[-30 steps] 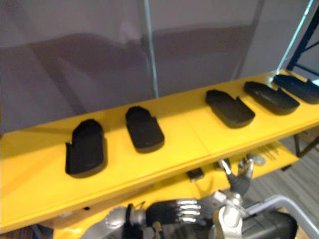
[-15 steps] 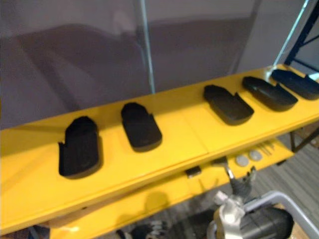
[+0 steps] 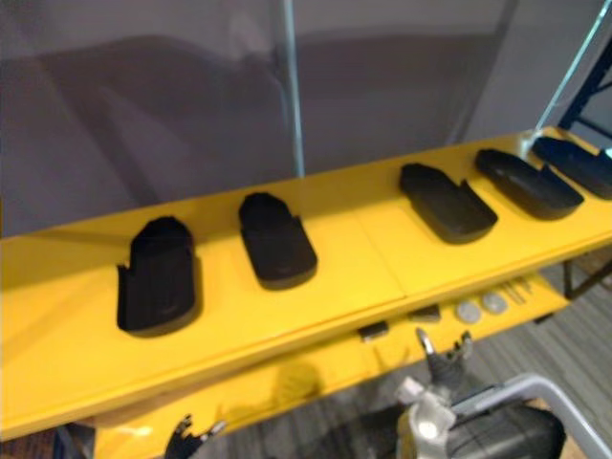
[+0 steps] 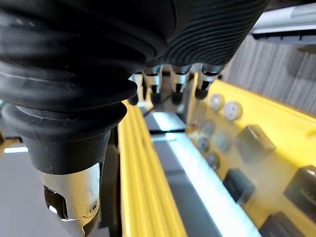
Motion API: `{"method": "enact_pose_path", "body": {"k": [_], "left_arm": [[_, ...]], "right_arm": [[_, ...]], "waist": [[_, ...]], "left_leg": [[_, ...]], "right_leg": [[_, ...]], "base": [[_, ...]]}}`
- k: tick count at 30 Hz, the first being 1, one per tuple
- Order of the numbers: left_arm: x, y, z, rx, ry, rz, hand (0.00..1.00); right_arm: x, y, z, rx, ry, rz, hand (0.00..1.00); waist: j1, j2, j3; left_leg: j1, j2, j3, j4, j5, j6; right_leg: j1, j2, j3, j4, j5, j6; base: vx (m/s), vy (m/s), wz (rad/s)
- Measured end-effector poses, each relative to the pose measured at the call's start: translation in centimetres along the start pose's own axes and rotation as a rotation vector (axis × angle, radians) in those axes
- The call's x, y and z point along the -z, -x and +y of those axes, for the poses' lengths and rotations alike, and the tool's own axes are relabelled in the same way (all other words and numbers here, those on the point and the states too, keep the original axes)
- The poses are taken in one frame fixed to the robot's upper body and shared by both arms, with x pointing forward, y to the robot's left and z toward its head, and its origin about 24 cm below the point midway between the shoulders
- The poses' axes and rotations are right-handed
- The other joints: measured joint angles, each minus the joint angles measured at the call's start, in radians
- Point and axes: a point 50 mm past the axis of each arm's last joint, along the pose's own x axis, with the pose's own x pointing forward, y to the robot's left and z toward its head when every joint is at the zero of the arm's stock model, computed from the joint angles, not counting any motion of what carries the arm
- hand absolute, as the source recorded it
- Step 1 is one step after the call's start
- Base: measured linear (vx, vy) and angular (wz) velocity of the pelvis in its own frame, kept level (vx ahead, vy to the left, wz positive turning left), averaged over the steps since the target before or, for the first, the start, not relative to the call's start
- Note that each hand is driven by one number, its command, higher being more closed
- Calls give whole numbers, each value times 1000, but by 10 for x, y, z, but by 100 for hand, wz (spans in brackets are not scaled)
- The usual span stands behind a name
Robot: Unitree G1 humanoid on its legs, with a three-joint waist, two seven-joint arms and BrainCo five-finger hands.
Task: Walk over and take plastic housings, then place them on the shelf
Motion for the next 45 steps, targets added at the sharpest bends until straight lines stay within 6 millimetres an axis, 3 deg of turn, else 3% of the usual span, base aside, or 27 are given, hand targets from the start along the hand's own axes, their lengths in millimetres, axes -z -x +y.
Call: {"method": "enact_pose_path", "body": {"k": [20,24,34,45], "left_arm": [[1,-1,-8,-23,28,44,0],[2,-2,-10,-40,36,71,0],[2,-5,-13,-35,31,106,0],[1,-5,-15,-31,26,90,0]], "right_arm": [[24,14,-2,-43,30,98,0],[41,18,-10,-6,81,192,0],[94,36,-24,-88,154,566,0],[108,46,-29,-131,176,650,0]], "waist": [[9,-13,-10],[24,-20,-11],[26,-24,-11],[25,-27,-9]], "left_leg": [[16,-3,-2,0,-1,0],[14,-10,-7,-1,-1,0],[7,-31,-36,0,0,4],[15,-35,-49,-1,6,11]], "right_leg": [[17,1,-2,1,-2,1],[17,-5,-3,1,-3,4],[27,-17,-32,-1,-1,10],[35,-21,-39,5,-14,9]], "base": [[2,1,0],[-7,15,3],[24,22,8],[-15,1,2]]}}
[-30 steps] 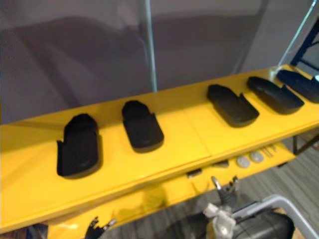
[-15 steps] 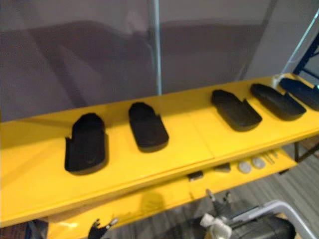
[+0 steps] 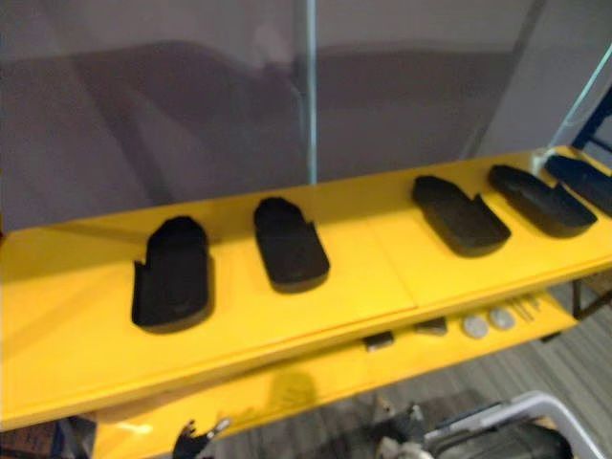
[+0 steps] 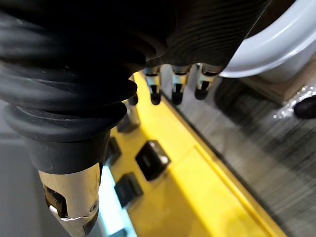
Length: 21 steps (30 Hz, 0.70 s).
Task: Walk over and take plastic housings, then place them on the shelf
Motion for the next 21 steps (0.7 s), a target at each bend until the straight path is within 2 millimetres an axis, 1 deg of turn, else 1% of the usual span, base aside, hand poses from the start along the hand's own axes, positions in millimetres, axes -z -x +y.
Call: {"method": "enact_pose_path", "body": {"k": [4,11,13,14,15,16,17,18,19,20,21], "left_arm": [[1,0,1,-16,32,8,0],[1,0,3,-22,44,-13,0],[-3,-1,4,-24,47,-35,0],[-4,-1,4,-22,48,-37,0],[-4,-2,4,-19,52,-37,0],[-7,-2,3,-6,73,-38,0],[-7,-2,2,1,74,-39,0],[-8,-3,1,9,66,-43,0],[-10,-3,0,18,48,-52,0],[-15,-4,4,10,64,-69,0],[-20,-6,9,-4,83,-81,0]], "right_arm": [[5,1,-2,5,11,16,0],[7,0,-3,-9,33,26,0],[6,0,-7,-2,50,22,0],[5,-1,-12,9,54,18,0],[4,-1,-16,18,57,17,0],[4,1,-23,36,61,9,0],[4,1,-27,45,72,5,0],[3,1,-32,53,90,0,0],[0,1,-35,54,101,-8,0],[-1,2,-35,50,104,-24,0],[-3,3,-31,35,113,-39,0]], "waist": [[2,-2,1],[3,-3,3],[2,-6,8],[-1,-15,16],[-1,-16,16],[0,-19,17],[-1,-17,21],[-5,-8,30],[-2,1,38],[-2,0,49],[-4,4,51]], "left_leg": [[-2,-1,-11,0,1,1],[-3,-2,-14,0,1,1],[0,-5,-15,0,0,1],[3,-11,-16,0,-2,5],[4,-16,-18,1,-3,7],[2,-31,-19,0,-18,18],[2,-31,-30,1,-25,28],[3,-31,-38,1,-27,32],[3,-25,-38,2,-28,34],[4,-22,-34,8,-14,57],[-2,3,-33,8,-13,67]], "right_leg": [[1,-2,-12,11,-1,4],[0,-2,-15,11,-3,5],[0,-7,-17,22,-10,8],[-4,-17,-18,43,-23,16],[-8,-25,-19,57,-29,19],[-22,-51,-18,101,-45,41],[-38,-55,-14,143,-52,54],[-82,-65,-1,239,-51,61],[-148,-69,30,358,-35,86],[-226,-68,71,482,17,79],[-261,-56,71,513,76,55]], "base": [[1,-2,10],[0,0,0],[1,10,3],[-3,32,8],[-28,73,9],[-29,41,6],[-49,69,9],[-88,104,8],[-156,237,8],[-184,247,6],[-162,199,-3]]}}
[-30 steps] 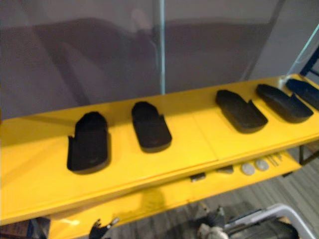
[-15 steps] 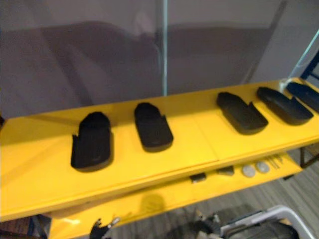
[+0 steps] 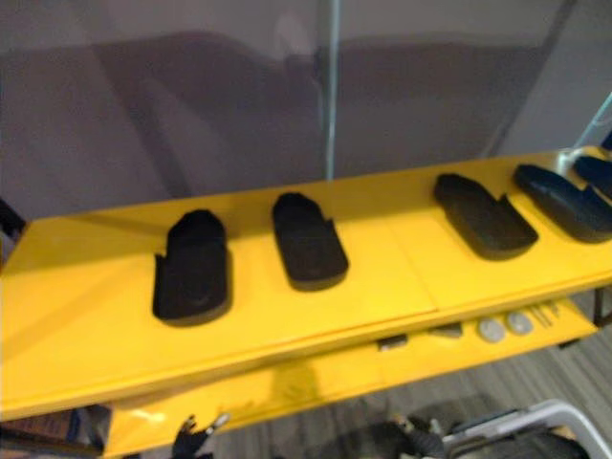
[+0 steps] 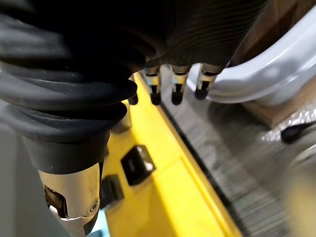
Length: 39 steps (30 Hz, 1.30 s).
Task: Walk over and take plastic housings, then place them on the shelf
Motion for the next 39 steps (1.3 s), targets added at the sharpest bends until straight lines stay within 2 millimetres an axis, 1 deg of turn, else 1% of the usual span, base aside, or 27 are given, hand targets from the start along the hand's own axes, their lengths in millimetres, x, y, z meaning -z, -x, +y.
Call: {"method": "enact_pose_path", "body": {"k": [1,2,3,4,6,9,11,12,14,15,16,17,18,20,22,23,24,25,26,27,28,30,32,33,35,37,39], "left_arm": [[-4,-1,3,-9,4,-13,0],[-10,-4,13,-40,21,-29,0],[-15,-7,26,-76,21,-31,0],[-16,-8,30,-87,26,-29,0],[-9,-6,43,-133,54,4,0],[7,-2,62,-191,66,68,0],[13,1,67,-208,63,90,0],[18,3,69,-221,75,107,0],[27,7,71,-232,82,136,0],[32,10,70,-235,91,155,0],[40,13,68,-237,111,183,0],[42,14,67,-236,115,189,0],[46,16,67,-232,112,197,0],[49,18,65,-228,117,203,0],[51,20,62,-212,116,191,0],[50,19,60,-194,111,184,0],[50,19,50,-152,98,189,0],[53,20,37,-114,95,205,0],[60,24,25,-68,83,218,0],[70,32,11,-19,81,247,0],[73,34,10,-13,76,250,0],[81,40,10,-22,91,263,0],[81,40,11,-31,97,265,0],[74,35,12,-36,86,240,0],[55,24,19,-54,57,163,0],[42,18,15,-57,89,112,0],[36,16,13,-60,94,87,0]], "right_arm": [[-2,0,4,-15,8,-8,0],[-8,-2,16,-64,22,-30,0],[-11,-3,21,-90,28,-39,0],[-13,-4,20,-91,37,-45,0],[-29,-12,20,-110,63,-85,0],[-47,-18,27,-129,58,-145,0],[-52,-20,30,-143,59,-162,0],[-53,-20,30,-146,59,-173,0],[-59,-21,31,-152,63,-198,0],[-63,-22,32,-154,67,-210,0],[-71,-24,34,-166,97,-235,0],[-75,-24,36,-173,109,-247,0],[-81,-25,45,-190,120,-273,0],[-89,-23,57,-222,143,-311,0],[-98,-22,66,-240,159,-333,0],[-102,-22,68,-230,163,-339,0],[-114,-24,67,-210,159,-374,0],[-120,-26,60,-185,166,-388,0],[-124,-26,55,-168,170,-405,0],[-123,-27,44,-131,183,-406,0],[-121,-27,41,-117,180,-397,0],[-122,-27,38,-98,173,-400,0],[-126,-24,39,-105,176,-429,0],[-126,-23,40,-108,168,-441,0],[-107,-19,35,-102,164,-404,0],[-93,-16,32,-97,162,-376,0],[-93,-15,35,-100,156,-385,0]], "waist": [[6,14,8],[6,-10,27],[1,-28,38],[3,-31,36],[17,-17,33],[42,-9,33],[54,6,34],[62,16,30],[66,33,28],[67,44,23],[82,62,22],[90,66,22],[103,64,21],[119,52,19],[121,41,19],[121,20,19],[126,28,28],[122,67,43],[121,83,50],[114,124,58],[114,130,57],[119,132,55],[119,143,47],[110,123,58],[107,91,63],[104,80,47],[92,82,42]], "left_leg": [[-7,9,13,1,0,13],[-24,12,27,33,-6,29],[-46,17,29,67,-20,49],[-57,23,31,81,-25,56],[-94,47,57,97,-46,73],[-143,65,94,111,-52,68],[-152,79,102,115,-53,66],[-158,85,110,117,-53,66],[-151,92,138,117,-50,69],[-147,98,163,117,-41,57],[-129,109,220,117,-35,50],[-122,114,243,116,-35,50],[-120,116,287,119,-35,49],[-121,117,352,135,-35,49],[-136,126,404,191,-33,46],[-176,137,424,260,-41,35],[-212,165,430,322,-68,-7],[-219,197,421,339,-62,-18],[-221,201,363,332,-46,-43],[-200,211,278,295,-29,-81],[-189,211,236,277,-23,-95],[-145,192,83,197,-15,-136],[-131,201,43,132,-33,-157],[-131,198,54,134,-34,-158],[-112,197,56,153,-45,-169],[-88,199,80,152,-60,-176],[-83,198,86,162,-76,-178]], "right_leg": [[-12,9,4,43,10,-24],[-88,-11,19,316,-35,-74],[-124,-19,20,547,-46,-86],[-131,-24,14,640,-45,-87],[-134,-36,-10,883,-36,-76],[-112,-51,-16,1051,-20,-46],[-90,-62,-43,1078,-21,-47],[-87,-93,-78,1074,-26,-53],[-91,-160,-141,1007,-47,-66],[-88,-192,-183,933,-62,-73],[-62,-230,-272,716,-73,-90],[-36,-235,-315,583,-73,-90],[20,-223,-400,324,-66,-79],[91,-200,-490,77,-76,-80],[167,-155,-525,-96,-97,-28],[198,-117,-520,-248,-37,-9],[222,-53,-498,-406,-43,-7],[233,-11,-493,-457,1,-20],[236,21,-452,-531,13,-38],[236,57,-395,-577,35,-48],[222,64,-365,-581,40,-53],[159,99,-259,-595,40,-55],[136,132,-233,-620,46,-69],[114,125,-233,-609,58,-89],[130,130,-224,-632,89,-89],[138,130,-214,-632,93,-93],[139,130,-197,-632,96,-94]], "base": [[-28,124,-13],[86,82,-13],[171,56,-7],[181,26,-8],[170,28,-51],[100,3,-57],[30,-6,-33],[-58,16,-26],[-102,34,-26],[-177,85,-66],[-216,112,-80],[-322,123,-110],[-277,61,-85],[-214,-122,-97],[-76,-283,-87],[-153,-389,-102],[-208,-362,-100],[-207,-310,-98],[-186,-242,-108],[-144,-254,-120],[-125,-235,-148],[-81,-126,-160],[-8,-37,-114],[11,-3,-69],[38,11,-29],[78,11,-27],[77,31,-23]]}}
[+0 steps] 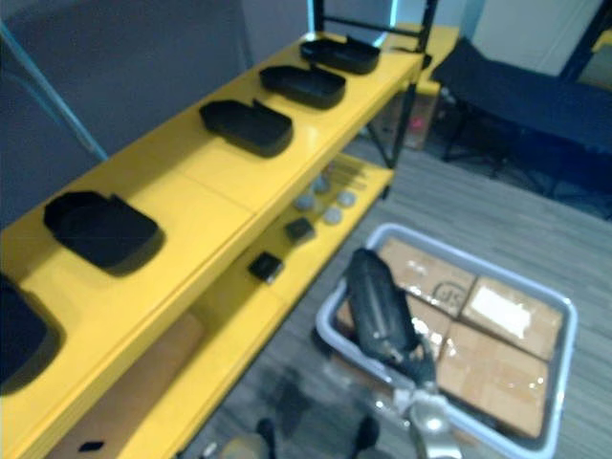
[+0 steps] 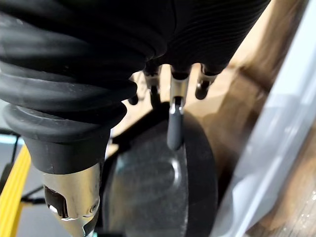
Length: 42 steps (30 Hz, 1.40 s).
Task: Walk over and take plastic housings, then place them on the shelf
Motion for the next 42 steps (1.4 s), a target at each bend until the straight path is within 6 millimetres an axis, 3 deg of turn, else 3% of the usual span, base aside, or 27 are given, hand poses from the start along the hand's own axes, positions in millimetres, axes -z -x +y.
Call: {"method": "enact_pose_path", "body": {"k": [4,7,14,20,23,25,29,31,34,36,40,42], "left_arm": [[-12,-4,-7,9,5,-36,0],[-13,-4,-8,15,-12,-40,0],[-13,-5,-7,40,-63,-51,0],[-9,-2,0,31,-67,-65,0],[0,2,11,8,-85,-56,0],[13,7,19,-8,-101,-22,0],[20,9,25,-1,-111,6,0],[14,6,24,10,-114,-12,0],[-14,-4,14,48,-115,-97,0],[-42,-10,0,90,-88,-191,0],[-61,-10,-17,153,-86,-272,0],[-65,-9,-20,159,-75,-293,0]], "right_arm": [[-9,2,7,7,13,-80,0],[-29,3,16,3,34,-187,0],[-49,4,16,78,2,-285,0],[-54,5,12,147,36,-323,0],[-76,5,6,235,22,-420,0],[-98,5,-11,318,-2,-509,0],[-108,-1,-40,370,59,-518,0],[-111,-8,-44,363,94,-502,0],[-126,-25,-45,374,116,-488,0],[-151,-39,-42,380,87,-502,0],[-195,-55,-37,389,53,-540,0],[-207,-59,-41,404,66,-547,0]], "waist": [[-10,14,-13],[-12,16,-16],[-23,-24,-29],[-26,-40,-29],[-20,-48,-24],[-20,-49,-23],[-21,-47,-19],[-22,-48,-11],[-19,-46,35],[-2,-47,93],[23,-44,167],[34,-42,198]], "left_leg": [[1,-8,8,6,-9,2],[5,-11,-12,8,-23,7],[53,-39,2,3,-49,23],[52,-61,18,53,-81,35],[50,-66,18,71,-99,27],[27,-75,-1,99,-132,17],[-36,-76,-13,169,-169,26],[-67,-79,-57,207,-175,43],[-120,-84,-117,219,-184,48],[-160,-83,-125,240,-184,48],[-207,-90,-156,247,-180,54],[-220,-95,-173,247,-178,57]], "right_leg": [[-10,-3,13,0,12,-1],[-17,2,31,1,22,-4],[3,-22,60,0,35,15],[-2,-48,88,-1,40,26],[-20,-48,120,-1,36,26],[-46,-48,136,-1,36,26],[-86,-51,137,0,54,22],[-110,-50,142,0,76,23],[-155,-51,139,0,95,17],[-182,-51,133,0,110,21],[-210,-51,109,9,126,20],[-213,-54,96,10,129,21]], "base": [[110,27,-14],[138,9,-24],[42,60,-14],[-87,44,-17],[-103,22,-35],[-64,28,-34],[-7,43,-20],[15,6,-20],[-24,-18,-7],[-46,-12,6],[-7,-13,17],[28,4,21]]}}
